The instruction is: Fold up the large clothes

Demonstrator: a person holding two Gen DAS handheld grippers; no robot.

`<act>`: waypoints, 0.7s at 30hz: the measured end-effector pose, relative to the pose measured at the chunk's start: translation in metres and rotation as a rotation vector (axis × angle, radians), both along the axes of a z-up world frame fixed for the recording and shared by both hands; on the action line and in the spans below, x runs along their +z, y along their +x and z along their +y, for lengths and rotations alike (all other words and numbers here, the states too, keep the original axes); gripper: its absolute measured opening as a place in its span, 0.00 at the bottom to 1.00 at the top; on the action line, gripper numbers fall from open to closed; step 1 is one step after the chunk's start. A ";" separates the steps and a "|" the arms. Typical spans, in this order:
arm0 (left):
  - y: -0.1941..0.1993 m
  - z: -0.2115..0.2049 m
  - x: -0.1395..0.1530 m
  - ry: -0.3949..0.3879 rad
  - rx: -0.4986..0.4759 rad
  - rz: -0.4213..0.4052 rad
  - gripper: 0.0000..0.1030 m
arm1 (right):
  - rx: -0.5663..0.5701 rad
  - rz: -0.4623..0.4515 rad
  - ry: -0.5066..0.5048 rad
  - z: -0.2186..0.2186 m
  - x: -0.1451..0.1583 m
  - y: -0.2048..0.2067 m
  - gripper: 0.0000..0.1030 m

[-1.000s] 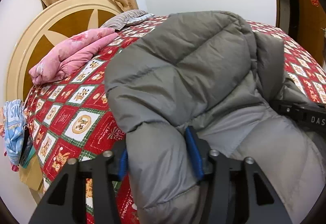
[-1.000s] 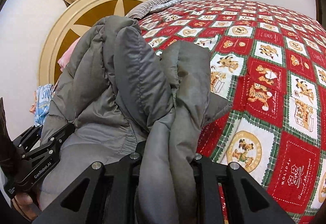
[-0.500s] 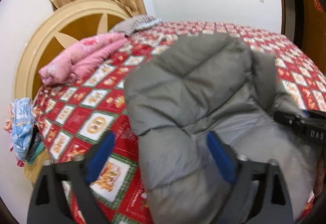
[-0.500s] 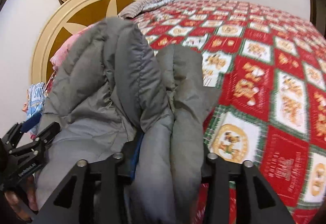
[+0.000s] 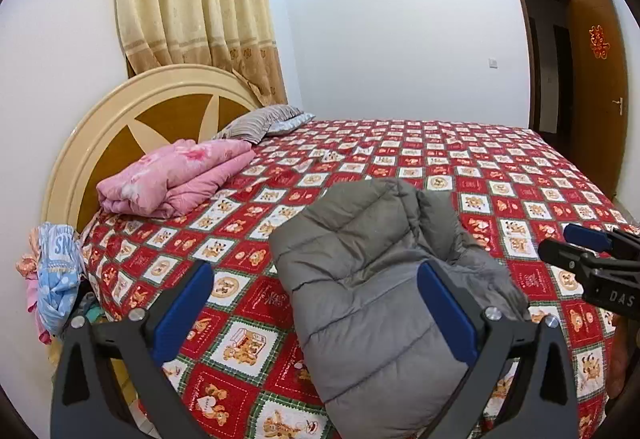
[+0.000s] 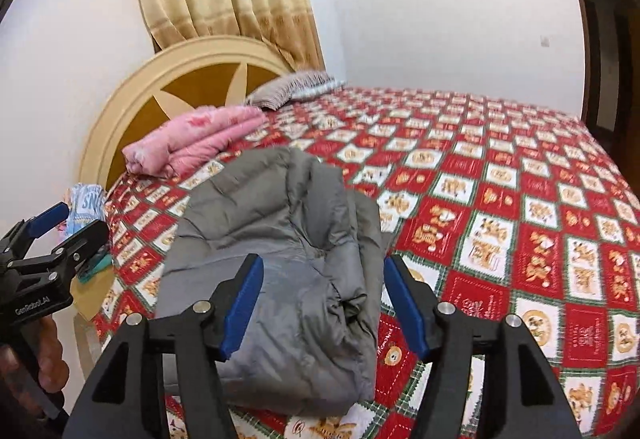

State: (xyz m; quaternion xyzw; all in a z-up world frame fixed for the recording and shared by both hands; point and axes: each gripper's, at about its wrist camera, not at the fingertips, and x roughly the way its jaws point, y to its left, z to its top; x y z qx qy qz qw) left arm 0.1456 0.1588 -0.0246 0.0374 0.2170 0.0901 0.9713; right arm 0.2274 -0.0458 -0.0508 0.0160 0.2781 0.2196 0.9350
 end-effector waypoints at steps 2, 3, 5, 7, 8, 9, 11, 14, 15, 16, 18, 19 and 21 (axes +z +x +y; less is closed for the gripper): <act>-0.003 -0.001 0.004 -0.004 -0.002 -0.014 1.00 | 0.000 -0.013 -0.003 0.000 0.006 -0.009 0.62; -0.004 -0.001 0.005 -0.009 -0.005 -0.020 1.00 | -0.001 -0.021 -0.004 0.000 0.010 -0.013 0.62; -0.006 -0.001 0.007 -0.014 -0.007 -0.026 1.00 | 0.001 -0.031 -0.003 0.000 0.014 -0.019 0.62; -0.007 0.001 0.008 -0.018 -0.008 -0.030 1.00 | -0.002 -0.039 0.001 -0.002 0.017 -0.023 0.62; -0.008 0.002 0.007 -0.019 -0.007 -0.030 1.00 | -0.003 -0.040 0.002 -0.002 0.017 -0.024 0.62; -0.008 0.002 0.007 -0.021 -0.005 -0.030 1.00 | -0.004 -0.038 0.003 -0.002 0.017 -0.024 0.62; -0.008 0.001 0.006 -0.025 -0.004 -0.028 1.00 | -0.003 -0.036 0.003 -0.003 0.016 -0.025 0.62; -0.008 0.001 0.004 -0.028 -0.001 -0.025 1.00 | -0.003 -0.035 0.002 -0.003 0.015 -0.025 0.62; -0.008 0.001 0.004 -0.028 -0.001 -0.023 1.00 | -0.003 -0.035 0.002 -0.002 0.015 -0.025 0.62; -0.008 0.001 0.003 -0.029 -0.002 -0.023 1.00 | -0.005 -0.036 0.002 -0.002 0.015 -0.025 0.62; -0.008 0.001 0.003 -0.027 -0.001 -0.022 1.00 | -0.003 -0.034 0.003 -0.003 0.015 -0.025 0.62; -0.008 0.001 0.003 -0.027 0.000 -0.022 1.00 | -0.003 -0.033 0.005 -0.003 0.014 -0.025 0.62; -0.008 0.001 0.003 -0.028 0.000 -0.022 1.00 | -0.004 -0.029 0.006 -0.003 0.013 -0.025 0.62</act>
